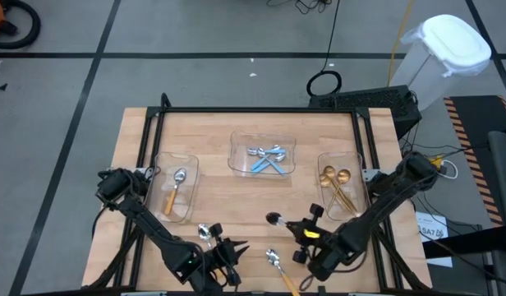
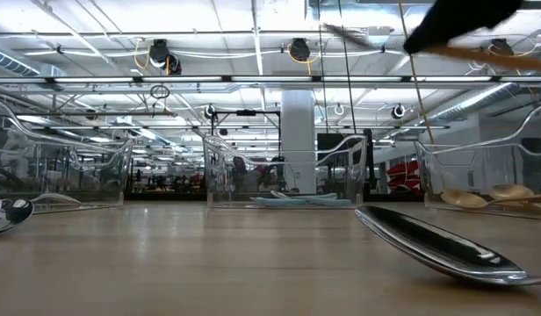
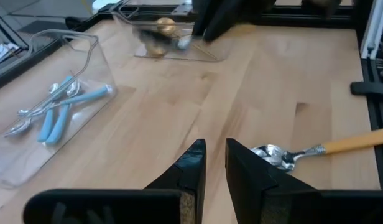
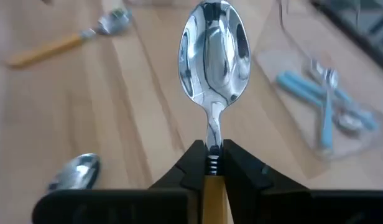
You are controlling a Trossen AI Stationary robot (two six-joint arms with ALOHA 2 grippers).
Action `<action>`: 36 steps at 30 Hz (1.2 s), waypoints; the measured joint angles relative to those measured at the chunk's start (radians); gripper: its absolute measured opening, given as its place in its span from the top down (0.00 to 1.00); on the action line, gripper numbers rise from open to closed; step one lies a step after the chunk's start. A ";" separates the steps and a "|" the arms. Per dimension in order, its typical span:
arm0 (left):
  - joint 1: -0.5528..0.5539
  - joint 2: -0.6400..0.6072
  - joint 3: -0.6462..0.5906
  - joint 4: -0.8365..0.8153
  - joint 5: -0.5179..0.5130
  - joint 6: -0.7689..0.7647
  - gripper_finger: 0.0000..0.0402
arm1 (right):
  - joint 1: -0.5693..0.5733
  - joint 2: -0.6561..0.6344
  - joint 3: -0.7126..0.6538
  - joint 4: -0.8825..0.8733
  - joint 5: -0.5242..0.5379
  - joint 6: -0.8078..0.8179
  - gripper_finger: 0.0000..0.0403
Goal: Sort silverware by color (type)
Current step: Put the yellow spoon into the left transparent bin
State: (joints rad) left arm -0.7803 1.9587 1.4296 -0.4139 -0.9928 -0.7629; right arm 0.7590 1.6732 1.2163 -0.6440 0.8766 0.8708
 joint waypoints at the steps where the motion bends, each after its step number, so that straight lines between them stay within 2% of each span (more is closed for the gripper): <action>1: 0.003 0.000 0.000 0.000 0.000 -0.003 0.84 | 0.008 -0.023 0.000 0.000 0.013 -0.024 0.92; 6: 0.024 0.000 0.000 0.000 -0.001 -0.005 0.84 | 0.042 -0.123 -0.014 0.012 0.080 -0.127 0.92; 12: 0.055 0.000 -0.001 0.007 -0.002 0.034 0.84 | 0.075 -0.217 -0.154 0.167 0.150 -0.162 0.92; 16: 0.082 0.000 -0.001 0.035 -0.002 0.078 0.84 | 0.071 -0.236 -0.280 0.458 0.176 -0.234 0.92; 23: 0.122 0.000 -0.001 0.107 0.040 0.137 0.84 | 0.024 -0.227 -0.460 1.020 0.198 -0.474 0.92; 28: 0.124 0.000 -0.001 0.123 0.042 0.136 0.84 | 0.006 -0.225 -0.520 1.241 0.196 -0.584 0.92; 32: 0.124 0.000 -0.001 0.171 0.045 0.132 0.78 | 0.000 -0.219 -0.526 1.317 0.196 -0.632 0.92; 36: 0.131 0.016 -0.001 0.280 0.045 0.176 0.63 | 0.000 -0.206 -0.526 1.376 0.194 -0.666 0.91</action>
State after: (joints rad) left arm -0.6495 1.9744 1.4288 -0.1339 -0.9479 -0.5870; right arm 0.7586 1.4675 0.6899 0.7320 1.0706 0.2052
